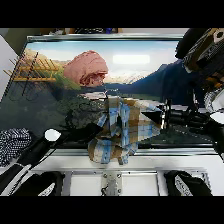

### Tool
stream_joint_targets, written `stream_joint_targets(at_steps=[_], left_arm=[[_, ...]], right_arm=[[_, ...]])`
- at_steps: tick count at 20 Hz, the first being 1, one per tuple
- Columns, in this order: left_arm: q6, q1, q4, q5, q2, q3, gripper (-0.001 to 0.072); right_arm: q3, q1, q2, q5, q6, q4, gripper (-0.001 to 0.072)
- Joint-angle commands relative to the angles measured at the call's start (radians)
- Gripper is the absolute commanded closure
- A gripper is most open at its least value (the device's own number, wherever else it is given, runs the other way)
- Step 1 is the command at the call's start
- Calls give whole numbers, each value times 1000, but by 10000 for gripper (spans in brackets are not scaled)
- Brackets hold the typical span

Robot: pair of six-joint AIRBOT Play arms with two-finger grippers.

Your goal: Fold the clothes and pants, and hang the long-sleeved shirts on hangers.

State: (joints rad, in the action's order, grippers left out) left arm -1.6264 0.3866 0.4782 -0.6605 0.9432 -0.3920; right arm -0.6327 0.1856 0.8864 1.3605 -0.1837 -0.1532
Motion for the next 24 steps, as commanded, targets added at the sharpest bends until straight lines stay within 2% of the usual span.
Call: stream_joint_targets(at_steps=[1, 2, 4, 5, 11, 14, 17, 20, 24], left_arm=[[35, 31, -34, 16, 78, -25, 559], [59, 35, -32, 16, 99, -50, 693], [60, 19, 12, 6, 117, -109, 694], [57, -17, 61, -21, 117, -138, 694], [52, -339, 324, -285, 118, -302, 695], [69, -366, 368, -345, 148, -375, 695], [87, -366, 369, -396, 209, -461, 694], [107, -367, 372, -427, 252, -552, 694], [109, -366, 500, -546, 293, -679, 695]], right_arm=[[-1, 0, -10, 0, 43, 0, 698], [-1, 0, -15, 1, 56, 0, 698], [-2, 0, -46, -8, 76, 0, 699], [-2, 0, -70, -22, 123, 0, 699], [-8, 2, -232, -26, 285, -26, 700], [-8, 2, -277, -26, 342, -32, 700], [-8, 2, -296, -28, 387, -108, 700], [-8, 2, -296, -30, 394, -151, 700], [-8, 2, -296, -112, 398, -162, 700]])
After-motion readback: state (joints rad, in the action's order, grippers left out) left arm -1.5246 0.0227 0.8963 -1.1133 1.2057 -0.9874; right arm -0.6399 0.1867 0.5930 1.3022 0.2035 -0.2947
